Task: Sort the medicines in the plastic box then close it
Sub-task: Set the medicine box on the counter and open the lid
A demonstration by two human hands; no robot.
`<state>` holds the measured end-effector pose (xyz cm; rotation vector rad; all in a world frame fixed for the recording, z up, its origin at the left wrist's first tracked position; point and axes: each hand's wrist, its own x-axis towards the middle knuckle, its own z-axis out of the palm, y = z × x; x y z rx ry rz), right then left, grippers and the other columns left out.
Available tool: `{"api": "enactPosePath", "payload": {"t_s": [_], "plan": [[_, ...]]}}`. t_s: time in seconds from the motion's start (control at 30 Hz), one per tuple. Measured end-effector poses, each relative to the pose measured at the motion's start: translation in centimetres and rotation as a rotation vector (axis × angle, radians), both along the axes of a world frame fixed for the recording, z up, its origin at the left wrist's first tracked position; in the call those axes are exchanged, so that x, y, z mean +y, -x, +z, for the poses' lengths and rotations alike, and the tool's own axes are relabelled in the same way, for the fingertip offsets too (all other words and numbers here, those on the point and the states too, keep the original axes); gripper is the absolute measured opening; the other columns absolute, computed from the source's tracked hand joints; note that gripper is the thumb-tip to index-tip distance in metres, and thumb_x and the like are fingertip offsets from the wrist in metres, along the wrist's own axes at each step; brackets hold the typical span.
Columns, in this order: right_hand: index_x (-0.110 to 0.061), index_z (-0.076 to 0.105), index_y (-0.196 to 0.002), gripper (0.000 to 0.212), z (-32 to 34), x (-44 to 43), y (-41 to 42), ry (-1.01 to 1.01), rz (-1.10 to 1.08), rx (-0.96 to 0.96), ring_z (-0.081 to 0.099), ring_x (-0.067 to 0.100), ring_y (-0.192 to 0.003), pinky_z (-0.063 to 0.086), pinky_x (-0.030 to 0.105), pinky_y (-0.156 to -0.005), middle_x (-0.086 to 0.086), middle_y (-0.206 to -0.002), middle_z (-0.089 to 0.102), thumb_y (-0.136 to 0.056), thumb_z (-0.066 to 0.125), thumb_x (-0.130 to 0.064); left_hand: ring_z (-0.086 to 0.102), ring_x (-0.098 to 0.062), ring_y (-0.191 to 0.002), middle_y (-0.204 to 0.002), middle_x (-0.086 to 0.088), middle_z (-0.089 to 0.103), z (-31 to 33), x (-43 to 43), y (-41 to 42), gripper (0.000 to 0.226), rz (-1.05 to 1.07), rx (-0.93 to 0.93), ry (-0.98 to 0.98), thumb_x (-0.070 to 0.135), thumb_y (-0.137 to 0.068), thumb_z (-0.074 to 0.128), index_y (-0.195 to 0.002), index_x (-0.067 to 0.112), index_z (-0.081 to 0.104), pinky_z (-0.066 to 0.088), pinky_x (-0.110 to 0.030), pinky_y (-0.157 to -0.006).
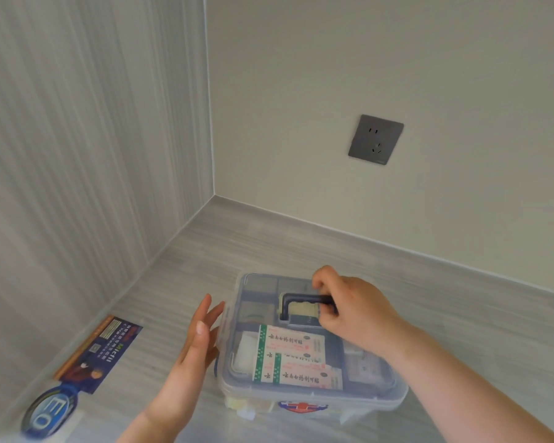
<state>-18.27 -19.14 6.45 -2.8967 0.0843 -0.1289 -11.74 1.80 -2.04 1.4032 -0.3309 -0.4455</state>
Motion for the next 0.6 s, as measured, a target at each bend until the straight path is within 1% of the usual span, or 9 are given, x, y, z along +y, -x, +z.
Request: {"api": "enactPosePath", "payload": {"t_s": [0.1, 0.13, 0.17, 0.23, 0.27, 0.33, 0.4, 0.53, 0.6], "plan": [[-0.017, 0.055, -0.093, 0.019, 1.7, -0.5, 0.5, -0.104, -0.055, -0.135, 0.054, 0.021, -0.068, 0.033, 0.025, -0.06, 0.005, -0.081, 0.069, -0.076, 0.055, -0.008, 0.044, -0.023, -0.118, -0.128, 0.001, 0.045, 0.3, 0.1, -0.1, 0.11, -0.026, 0.051, 0.027, 0.09, -0.027, 0.052, -0.12, 0.033, 0.036, 0.031, -0.042, -0.105], [-0.016, 0.059, -0.09, 0.018, 2.4, -0.9, 0.5, -0.155, -0.096, -0.202, 0.057, 0.023, -0.07, 0.037, 0.027, -0.064, 0.006, -0.08, 0.07, -0.074, 0.058, -0.006, 0.048, -0.02, -0.115, -0.127, 0.0, 0.048, 0.6, 0.0, 0.0, 0.1, -0.033, 0.064, 0.006, 0.088, -0.039, 0.049, -0.12, 0.031, 0.039, 0.037, -0.038, -0.1], [-0.015, 0.062, -0.089, 0.019, 3.1, -1.6, 0.4, -0.203, -0.136, -0.274, 0.059, 0.024, -0.072, 0.041, 0.03, -0.069, 0.008, -0.08, 0.069, -0.074, 0.06, -0.003, 0.05, -0.014, -0.112, -0.124, 0.004, 0.051, 1.0, -0.1, 0.2, 0.077, -0.026, 0.068, -0.032, 0.082, -0.056, 0.046, -0.117, 0.035, 0.042, 0.041, -0.031, -0.093], [-0.013, 0.065, -0.09, 0.02, 4.3, -3.4, 0.0, -0.226, -0.202, -0.374, 0.057, 0.024, -0.073, 0.039, 0.028, -0.071, 0.011, -0.08, 0.065, -0.075, 0.063, -0.002, 0.052, -0.002, -0.105, -0.112, 0.016, 0.054, 1.6, -0.4, 0.6, 0.021, 0.052, 0.05, -0.126, 0.048, -0.086, 0.043, -0.105, 0.041, 0.048, 0.04, -0.017, -0.082], [-0.013, 0.066, -0.091, 0.019, 4.6, -4.4, -0.3, -0.218, -0.236, -0.39, 0.054, 0.023, -0.073, 0.036, 0.025, -0.069, 0.009, -0.08, 0.062, -0.075, 0.064, -0.003, 0.053, 0.005, -0.101, -0.107, 0.019, 0.055, 1.4, -0.7, 0.5, 0.017, 0.096, 0.013, -0.171, 0.03, -0.09, 0.044, -0.104, 0.038, 0.05, 0.04, -0.01, -0.079], [-0.013, 0.065, -0.092, 0.015, 4.7, -6.5, -1.3, -0.241, -0.3, -0.403, 0.054, 0.025, -0.073, 0.038, 0.029, -0.071, 0.01, -0.082, 0.063, -0.078, 0.064, -0.007, 0.051, 0.009, -0.1, -0.115, 0.012, 0.054, 1.4, -1.3, 0.2, 0.027, 0.157, -0.107, -0.272, 0.012, -0.089, 0.048, -0.11, 0.028, 0.052, 0.036, -0.003, -0.084], [-0.012, 0.064, -0.093, 0.012, 4.2, -8.4, -2.4, -0.263, -0.365, -0.4, 0.055, 0.028, -0.075, 0.043, 0.034, -0.073, 0.012, -0.086, 0.067, -0.082, 0.061, -0.01, 0.041, -0.001, -0.114, -0.128, 0.01, 0.044, 2.1, -2.0, 0.1, 0.034, 0.168, -0.292, -0.397, 0.009, -0.087, 0.051, -0.116, 0.026, 0.05, 0.03, -0.018, -0.099], [-0.007, 0.063, -0.099, 0.015, 1.4, -12.3, -4.5, -0.228, -0.478, -0.304, 0.06, 0.035, -0.09, 0.045, 0.036, -0.077, 0.018, -0.099, 0.069, -0.086, 0.055, -0.01, 0.026, 0.01, -0.114, -0.121, 0.027, 0.033, 2.8, -3.7, 0.0, 0.053, 0.06, -0.605, -0.564, 0.023, -0.085, 0.054, -0.128, 0.039, 0.03, 0.026, -0.023, -0.104], [-0.005, 0.063, -0.099, 0.016, -0.9, -13.8, -5.1, -0.241, -0.539, -0.2, 0.058, 0.036, -0.094, 0.043, 0.034, -0.076, 0.019, -0.103, 0.068, -0.086, 0.054, -0.009, 0.009, 0.004, -0.125, -0.128, 0.024, 0.019, 2.4, -4.3, -0.2, 0.054, -0.005, -0.679, -0.712, 0.032, -0.087, 0.049, -0.134, 0.032, 0.024, 0.007, -0.027, -0.111]]}}
